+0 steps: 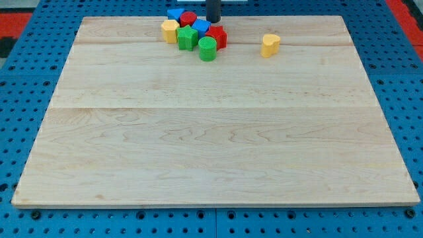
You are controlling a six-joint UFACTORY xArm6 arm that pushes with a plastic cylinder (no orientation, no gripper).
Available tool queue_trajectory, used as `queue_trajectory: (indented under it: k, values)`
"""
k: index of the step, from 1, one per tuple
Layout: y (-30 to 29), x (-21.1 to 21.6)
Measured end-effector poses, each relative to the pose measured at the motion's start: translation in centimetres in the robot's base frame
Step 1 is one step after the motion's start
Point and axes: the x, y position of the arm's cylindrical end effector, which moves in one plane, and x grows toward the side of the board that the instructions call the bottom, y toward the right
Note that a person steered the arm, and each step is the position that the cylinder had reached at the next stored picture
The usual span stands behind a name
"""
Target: Slightly push the red circle and yellow hexagon towards down
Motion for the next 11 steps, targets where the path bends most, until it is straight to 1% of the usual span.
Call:
queue_trajectory:
  k: [1, 4, 5, 6, 8, 9, 10, 11]
  values:
    - [0.0, 0.0]
    - [-2.6, 0.1]
    - [-5.9, 0.1]
    - [-7.3, 0.0]
    - [-6.1, 0.0]
    - [-9.1, 0.1]
    - [-9.7, 0.1]
    - [-9.7, 1.0]
